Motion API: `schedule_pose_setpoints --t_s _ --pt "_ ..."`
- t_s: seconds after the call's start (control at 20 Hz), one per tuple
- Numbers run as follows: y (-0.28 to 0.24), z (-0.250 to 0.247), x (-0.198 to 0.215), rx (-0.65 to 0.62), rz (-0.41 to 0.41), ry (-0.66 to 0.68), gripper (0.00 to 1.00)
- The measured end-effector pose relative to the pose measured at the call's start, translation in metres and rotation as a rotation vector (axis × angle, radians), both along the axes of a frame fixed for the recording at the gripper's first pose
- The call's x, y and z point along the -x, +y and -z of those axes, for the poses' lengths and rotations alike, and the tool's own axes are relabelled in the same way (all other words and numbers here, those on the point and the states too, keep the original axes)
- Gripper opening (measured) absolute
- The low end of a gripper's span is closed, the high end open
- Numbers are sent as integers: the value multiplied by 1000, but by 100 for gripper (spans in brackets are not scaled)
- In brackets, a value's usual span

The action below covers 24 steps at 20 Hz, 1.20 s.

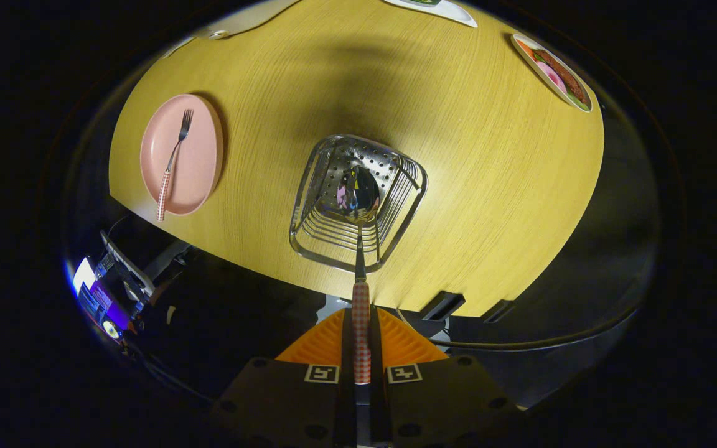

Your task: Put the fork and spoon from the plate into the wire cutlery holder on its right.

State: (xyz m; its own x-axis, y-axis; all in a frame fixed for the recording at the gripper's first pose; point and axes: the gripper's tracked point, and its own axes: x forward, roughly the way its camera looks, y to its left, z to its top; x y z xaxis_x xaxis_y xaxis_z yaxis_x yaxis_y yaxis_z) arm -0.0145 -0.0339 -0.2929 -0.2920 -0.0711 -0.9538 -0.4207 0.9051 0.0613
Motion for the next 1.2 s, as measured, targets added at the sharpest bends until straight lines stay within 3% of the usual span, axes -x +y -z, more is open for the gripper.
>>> schedule_pose_setpoints --t_s 0.5,0.6,0.7,0.95,1.2 --pt "11 6 -21 -71 52 -74 18" --pt "13 1 -23 -110 72 -123 26" --pt "15 -10 -25 -159 100 -180 33" --pt "34 -46 -25 -303 184 -337 33" --pt "96 -79 -11 -493 281 -392 33"
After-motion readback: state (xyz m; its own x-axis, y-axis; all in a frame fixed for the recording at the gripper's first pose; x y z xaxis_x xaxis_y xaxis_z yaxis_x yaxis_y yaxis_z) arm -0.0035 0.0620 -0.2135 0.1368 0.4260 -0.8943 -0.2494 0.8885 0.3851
